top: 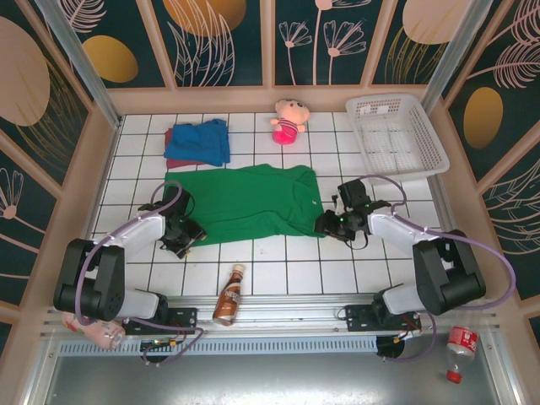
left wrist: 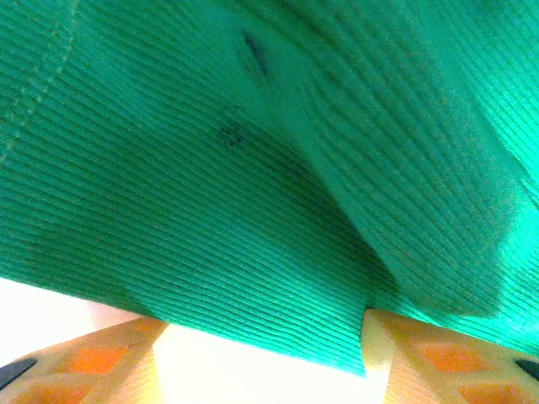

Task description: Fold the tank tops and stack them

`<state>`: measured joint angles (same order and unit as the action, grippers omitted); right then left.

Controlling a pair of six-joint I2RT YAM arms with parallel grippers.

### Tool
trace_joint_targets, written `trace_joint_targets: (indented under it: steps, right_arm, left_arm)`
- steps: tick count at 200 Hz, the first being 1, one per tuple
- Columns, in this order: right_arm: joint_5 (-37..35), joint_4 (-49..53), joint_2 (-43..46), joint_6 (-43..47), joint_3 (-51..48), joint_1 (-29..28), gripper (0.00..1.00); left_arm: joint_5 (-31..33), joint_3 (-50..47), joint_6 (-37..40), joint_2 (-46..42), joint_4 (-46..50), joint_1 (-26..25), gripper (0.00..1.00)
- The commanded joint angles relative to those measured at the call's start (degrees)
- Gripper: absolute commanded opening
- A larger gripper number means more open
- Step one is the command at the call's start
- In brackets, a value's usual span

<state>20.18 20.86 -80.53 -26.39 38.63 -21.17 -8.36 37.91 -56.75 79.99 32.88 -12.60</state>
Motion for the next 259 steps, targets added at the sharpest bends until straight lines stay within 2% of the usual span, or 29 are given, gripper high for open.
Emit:
trace_joint_targets:
  steps: [1, 19, 34, 56, 88, 132, 201, 259]
  right_arm:
    - [0.8, -1.7, -2.1, -2.7, -1.7, -1.3, 0.44]
    - [-0.6, -0.6, -2.5, -2.5, -1.5, -1.5, 0.44]
    - [-1.5, -0.4, -2.3, -2.3, -1.2, -1.5, 0.4]
    - [-1.8, -0.6, -2.0, -2.8, 0.3, -1.3, 0.21]
    - [-2.2, 0.2, -1.1, -1.7, 2.4, 0.5, 0.07]
    - [0.5, 0.4, -3.3, -2.3, 7.9, 2.1, 0.06]
    - [6.5, -4.3, -9.4, -5.0, 10.8, 5.3, 0.08]
    - [4.2, -7.3, -14.9, -4.4, 12.5, 7.3, 0.1]
  left_arm:
    - [4.7, -1.3, 3.6, 0.0, 1.4, 1.6, 0.58]
    - [4.8, -1.2, 5.2, -0.1, 2.1, 2.6, 0.58]
    - [5.6, -1.1, 6.2, -0.3, 2.8, 3.5, 0.58]
    - [5.8, -1.3, 7.3, -0.3, 2.6, 4.9, 0.58]
    - [5.7, -0.6, 8.4, 0.7, 2.3, 5.6, 0.58]
    - [6.8, 0.7, 10.6, 1.5, 3.2, 6.8, 0.58]
    - [10.5, -0.5, 13.7, 2.5, 3.9, 8.0, 0.58]
    - [12.3, -0.6, 14.9, 3.1, 4.4, 9.4, 0.58]
